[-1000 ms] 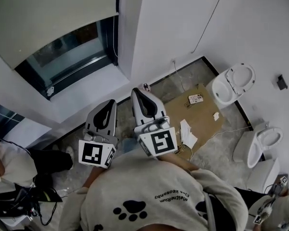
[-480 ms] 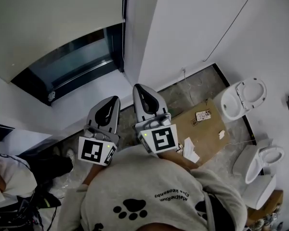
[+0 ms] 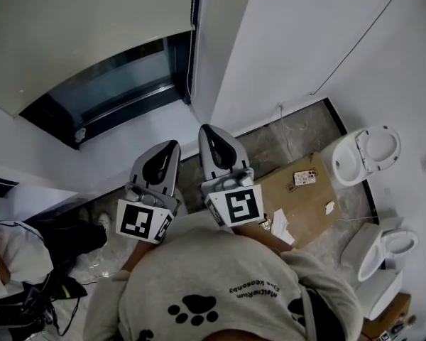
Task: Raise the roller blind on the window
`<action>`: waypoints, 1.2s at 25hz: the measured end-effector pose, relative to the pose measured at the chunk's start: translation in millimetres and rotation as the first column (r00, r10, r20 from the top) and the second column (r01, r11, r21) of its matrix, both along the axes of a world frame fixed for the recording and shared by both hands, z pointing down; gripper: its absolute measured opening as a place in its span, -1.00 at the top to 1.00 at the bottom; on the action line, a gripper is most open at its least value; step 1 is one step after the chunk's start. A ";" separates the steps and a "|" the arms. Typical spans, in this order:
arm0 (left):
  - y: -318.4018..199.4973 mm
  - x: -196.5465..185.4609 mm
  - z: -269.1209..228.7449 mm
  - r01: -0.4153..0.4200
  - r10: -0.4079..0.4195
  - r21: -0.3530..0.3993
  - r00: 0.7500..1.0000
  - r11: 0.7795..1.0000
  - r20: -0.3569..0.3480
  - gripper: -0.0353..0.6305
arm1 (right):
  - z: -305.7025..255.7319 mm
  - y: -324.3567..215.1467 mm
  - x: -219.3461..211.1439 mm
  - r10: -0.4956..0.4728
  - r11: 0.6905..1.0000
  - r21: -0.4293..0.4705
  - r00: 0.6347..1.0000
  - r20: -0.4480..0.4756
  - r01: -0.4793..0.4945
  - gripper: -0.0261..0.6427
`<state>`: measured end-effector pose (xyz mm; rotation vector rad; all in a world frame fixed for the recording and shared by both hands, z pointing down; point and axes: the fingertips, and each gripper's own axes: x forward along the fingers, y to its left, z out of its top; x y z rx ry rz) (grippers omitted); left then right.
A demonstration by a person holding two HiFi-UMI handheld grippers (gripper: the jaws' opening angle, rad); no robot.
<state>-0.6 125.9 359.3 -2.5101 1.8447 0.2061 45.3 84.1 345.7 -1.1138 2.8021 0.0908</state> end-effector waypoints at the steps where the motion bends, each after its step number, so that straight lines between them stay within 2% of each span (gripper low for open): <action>1: -1.5 -1.4 2.0 0.001 -0.001 -0.005 1.000 1.000 -0.003 0.87 | 1.1 -0.4 -0.9 -0.001 1.000 0.001 1.000 -0.001 0.001 0.89; 10: -38.1 -6.0 1.7 -0.048 0.048 -0.003 0.999 0.999 -0.012 0.88 | 8.8 -31.1 -2.7 0.038 0.999 -0.013 0.999 -0.018 -0.039 0.89; 20: -115.0 -27.3 -7.5 -0.119 0.119 -0.002 0.993 0.993 -0.001 0.87 | 0.9 -97.7 -24.3 0.095 0.995 -0.010 0.994 -0.049 -0.096 0.89; 30: -199.8 -39.8 -10.0 -0.258 0.258 -0.012 0.966 0.966 0.019 0.87 | 1.3 -171.4 -39.2 0.207 0.978 -0.006 0.977 -0.050 -0.208 0.89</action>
